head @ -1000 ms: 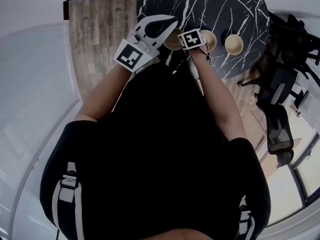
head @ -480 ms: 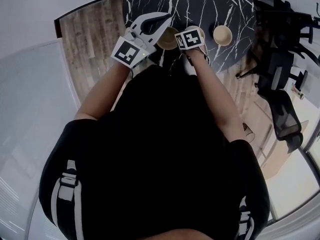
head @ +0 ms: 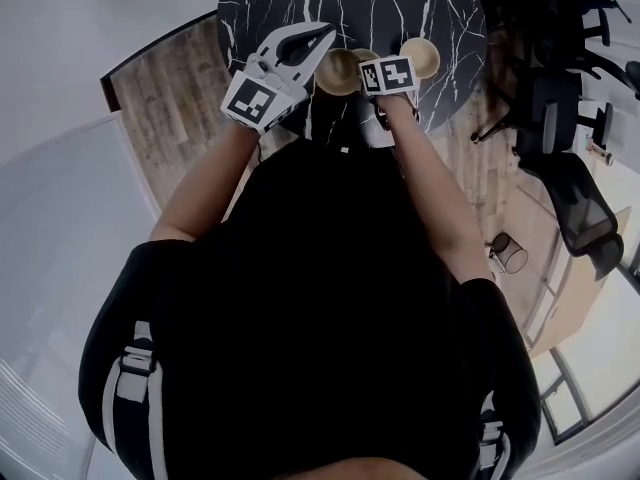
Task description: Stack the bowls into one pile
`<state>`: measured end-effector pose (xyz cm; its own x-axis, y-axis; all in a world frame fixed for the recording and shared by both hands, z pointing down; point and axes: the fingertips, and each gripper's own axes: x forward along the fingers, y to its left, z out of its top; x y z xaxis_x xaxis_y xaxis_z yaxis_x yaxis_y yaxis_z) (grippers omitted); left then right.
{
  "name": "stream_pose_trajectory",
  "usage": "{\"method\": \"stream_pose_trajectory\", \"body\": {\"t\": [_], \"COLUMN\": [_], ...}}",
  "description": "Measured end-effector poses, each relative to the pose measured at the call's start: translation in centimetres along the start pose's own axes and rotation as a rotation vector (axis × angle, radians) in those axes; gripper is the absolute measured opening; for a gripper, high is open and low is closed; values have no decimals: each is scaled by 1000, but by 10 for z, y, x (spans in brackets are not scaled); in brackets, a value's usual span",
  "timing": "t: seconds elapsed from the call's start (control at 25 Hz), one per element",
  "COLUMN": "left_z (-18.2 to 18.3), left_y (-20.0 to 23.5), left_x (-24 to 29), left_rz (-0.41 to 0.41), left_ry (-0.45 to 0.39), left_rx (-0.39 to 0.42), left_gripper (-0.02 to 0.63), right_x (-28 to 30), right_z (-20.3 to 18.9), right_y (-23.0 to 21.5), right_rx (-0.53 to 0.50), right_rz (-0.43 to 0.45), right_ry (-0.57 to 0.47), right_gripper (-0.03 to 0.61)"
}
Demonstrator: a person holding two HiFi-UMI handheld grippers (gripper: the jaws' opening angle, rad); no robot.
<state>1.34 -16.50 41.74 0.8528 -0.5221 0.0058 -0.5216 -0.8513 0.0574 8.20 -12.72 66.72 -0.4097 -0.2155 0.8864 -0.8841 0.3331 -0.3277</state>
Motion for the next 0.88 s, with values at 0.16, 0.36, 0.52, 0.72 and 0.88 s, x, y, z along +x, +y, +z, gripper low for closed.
{"method": "stream_pose_trajectory", "body": {"t": [0.16,0.36,0.52,0.72,0.88], "left_z": [-1,-3,-3,-2,-3], "left_y": [-6,-14,-18,-18,-20], "left_x": [17,33,44,51,52], "left_rz": [-22,-44,-39,-17,-11], "left_ry": [6,10,17,29,36], "left_rx": [14,27,36,42,53], "left_gripper": [5,5,5,5,5], "right_x": [-8,-12,-6,6,17], "right_z": [-1,-9,-16,-24,-30], "right_y": [-26,-48,-62,-72,-76], "right_rx": [73,114,139,152,152], "right_rz": [-15,-36,-39,-33,-28], "right_ry": [-28,-34,-21,2,23], "right_gripper": [12,12,12,12,12]}}
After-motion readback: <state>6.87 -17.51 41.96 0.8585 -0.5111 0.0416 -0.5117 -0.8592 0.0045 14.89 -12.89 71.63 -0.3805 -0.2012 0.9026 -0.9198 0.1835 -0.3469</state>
